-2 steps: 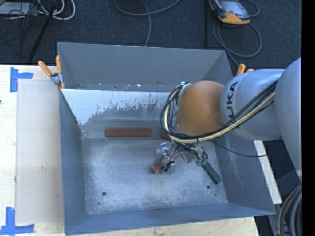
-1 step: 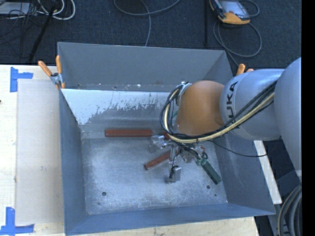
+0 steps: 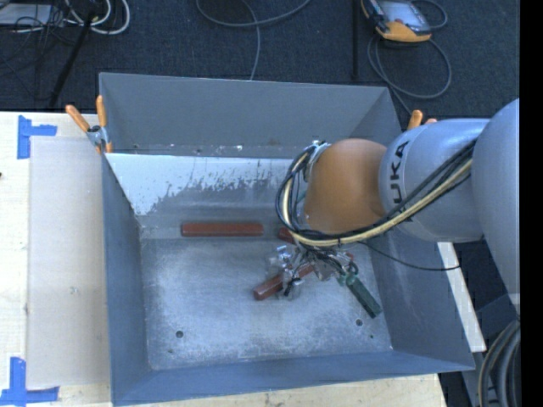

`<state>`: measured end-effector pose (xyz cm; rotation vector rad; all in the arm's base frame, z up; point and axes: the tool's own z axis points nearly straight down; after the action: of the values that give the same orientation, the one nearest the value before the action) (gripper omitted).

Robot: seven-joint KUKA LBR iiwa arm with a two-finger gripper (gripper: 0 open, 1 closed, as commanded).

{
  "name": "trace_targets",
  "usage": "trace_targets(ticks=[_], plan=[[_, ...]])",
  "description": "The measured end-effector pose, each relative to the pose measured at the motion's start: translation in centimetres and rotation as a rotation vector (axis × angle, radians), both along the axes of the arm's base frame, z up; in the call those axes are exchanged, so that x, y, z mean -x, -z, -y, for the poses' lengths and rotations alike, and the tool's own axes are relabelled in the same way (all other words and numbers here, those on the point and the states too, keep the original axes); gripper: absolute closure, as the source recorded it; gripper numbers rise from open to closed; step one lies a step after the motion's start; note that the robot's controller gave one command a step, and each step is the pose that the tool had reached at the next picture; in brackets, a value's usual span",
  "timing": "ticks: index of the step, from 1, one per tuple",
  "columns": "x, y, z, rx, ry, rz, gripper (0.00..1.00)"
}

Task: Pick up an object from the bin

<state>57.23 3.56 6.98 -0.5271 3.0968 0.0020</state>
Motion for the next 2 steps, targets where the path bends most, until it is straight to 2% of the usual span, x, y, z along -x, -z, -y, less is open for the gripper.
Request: trace_targets(ticks=[1, 2], plan=[[0.01, 0.02, 0.01, 0.000, 0.001, -0.001, 0.00], [0.00, -0.02, -0.01, 0.000, 0.001, 0.000, 1.00]])
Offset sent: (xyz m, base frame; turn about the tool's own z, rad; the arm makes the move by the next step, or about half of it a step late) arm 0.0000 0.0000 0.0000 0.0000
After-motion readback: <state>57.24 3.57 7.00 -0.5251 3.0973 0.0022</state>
